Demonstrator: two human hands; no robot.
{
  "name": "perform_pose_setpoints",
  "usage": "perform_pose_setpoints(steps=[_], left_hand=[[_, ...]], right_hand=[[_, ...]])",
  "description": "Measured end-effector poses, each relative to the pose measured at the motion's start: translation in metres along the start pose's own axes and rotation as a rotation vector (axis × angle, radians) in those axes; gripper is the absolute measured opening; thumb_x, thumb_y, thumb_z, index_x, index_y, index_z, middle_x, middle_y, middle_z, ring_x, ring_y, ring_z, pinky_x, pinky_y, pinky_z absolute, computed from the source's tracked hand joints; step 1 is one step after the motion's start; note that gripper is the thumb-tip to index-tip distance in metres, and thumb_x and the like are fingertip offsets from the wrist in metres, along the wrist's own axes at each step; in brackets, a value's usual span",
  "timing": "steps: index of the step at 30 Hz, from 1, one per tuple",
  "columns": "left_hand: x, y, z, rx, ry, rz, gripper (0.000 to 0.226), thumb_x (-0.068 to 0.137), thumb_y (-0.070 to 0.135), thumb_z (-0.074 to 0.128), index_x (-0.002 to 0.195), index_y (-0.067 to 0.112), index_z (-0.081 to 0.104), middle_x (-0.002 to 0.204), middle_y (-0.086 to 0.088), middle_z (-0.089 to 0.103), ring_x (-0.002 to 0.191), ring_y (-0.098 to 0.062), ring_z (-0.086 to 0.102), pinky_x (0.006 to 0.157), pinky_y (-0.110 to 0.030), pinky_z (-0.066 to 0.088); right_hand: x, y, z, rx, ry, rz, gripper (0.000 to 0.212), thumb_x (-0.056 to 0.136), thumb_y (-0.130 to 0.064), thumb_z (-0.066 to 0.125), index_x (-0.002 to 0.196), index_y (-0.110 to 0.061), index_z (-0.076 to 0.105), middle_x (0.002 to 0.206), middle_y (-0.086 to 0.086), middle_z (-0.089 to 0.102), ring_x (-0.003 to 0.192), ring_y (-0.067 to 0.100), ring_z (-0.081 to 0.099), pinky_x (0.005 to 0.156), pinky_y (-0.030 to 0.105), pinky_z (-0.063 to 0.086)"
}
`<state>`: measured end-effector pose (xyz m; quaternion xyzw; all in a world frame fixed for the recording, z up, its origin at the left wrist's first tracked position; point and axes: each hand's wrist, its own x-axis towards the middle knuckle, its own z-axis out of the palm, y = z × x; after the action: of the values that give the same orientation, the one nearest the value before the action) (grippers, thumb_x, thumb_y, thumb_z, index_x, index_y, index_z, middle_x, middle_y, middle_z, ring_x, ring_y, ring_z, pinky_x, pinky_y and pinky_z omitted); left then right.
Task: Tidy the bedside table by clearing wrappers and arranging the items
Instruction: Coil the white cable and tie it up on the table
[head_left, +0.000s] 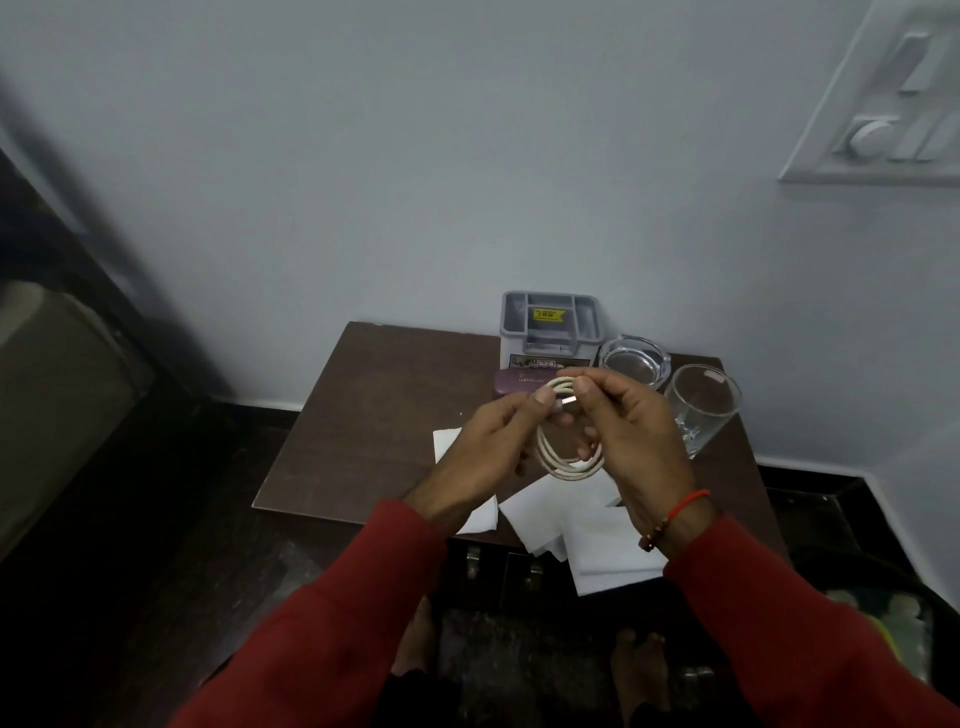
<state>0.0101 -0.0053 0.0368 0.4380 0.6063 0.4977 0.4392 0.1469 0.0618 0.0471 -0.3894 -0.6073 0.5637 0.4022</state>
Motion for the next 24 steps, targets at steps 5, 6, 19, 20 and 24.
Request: perform_pose_setpoints(steps=[5,6,19,20,24], left_hand=[[0.0,0.006,0.013,-0.48,0.091,-0.112,0.042,0.108,0.032,0.041,0.11,0.001,0.069,0.082,-0.007,0.075,0.067,-0.012,0.071,0.062,-0.024,0.055],[-0.001,0.008,0.016,-0.545,0.11,-0.136,0.041,0.109,0.031,0.04,0.111,-0.002,0.065,0.079,-0.008,0.073,0.062,-0.01,0.069,0.056,-0.022,0.054],[0.001,-0.004,0.01,-0.197,0.156,-0.001,0.03,0.102,0.04,0.055,0.114,0.012,0.055,0.095,-0.004,0.064,0.079,-0.004,0.061,0.073,-0.028,0.053],[0.001,-0.005,0.009,-0.11,0.159,0.052,0.027,0.102,0.036,0.057,0.113,0.012,0.054,0.094,-0.002,0.065,0.078,-0.003,0.062,0.071,-0.026,0.053],[0.002,-0.008,0.002,0.064,0.172,0.221,0.027,0.094,0.028,0.07,0.117,0.017,0.061,0.101,0.004,0.074,0.089,-0.009,0.071,0.076,-0.03,0.059]], right_hand=[[0.001,0.009,-0.003,-0.182,-0.07,-0.077,0.024,0.1,-0.017,0.056,0.113,-0.028,0.073,0.105,-0.009,0.077,0.102,0.009,0.071,0.094,0.037,0.057],[0.001,0.012,-0.002,-0.248,-0.089,-0.098,0.024,0.1,-0.024,0.056,0.116,-0.032,0.072,0.108,-0.012,0.076,0.105,0.006,0.07,0.096,0.041,0.055],[-0.003,0.006,0.001,-0.249,-0.023,-0.066,0.022,0.092,-0.048,0.063,0.094,-0.028,0.074,0.081,-0.004,0.078,0.076,0.016,0.075,0.074,0.051,0.059],[-0.002,0.005,-0.001,-0.238,-0.003,-0.06,0.02,0.092,-0.044,0.064,0.092,-0.026,0.074,0.079,-0.003,0.077,0.072,0.016,0.074,0.072,0.051,0.06],[-0.002,0.005,-0.002,-0.163,0.016,-0.028,0.016,0.094,-0.032,0.066,0.088,-0.02,0.075,0.074,0.003,0.076,0.061,0.021,0.07,0.066,0.047,0.058]])
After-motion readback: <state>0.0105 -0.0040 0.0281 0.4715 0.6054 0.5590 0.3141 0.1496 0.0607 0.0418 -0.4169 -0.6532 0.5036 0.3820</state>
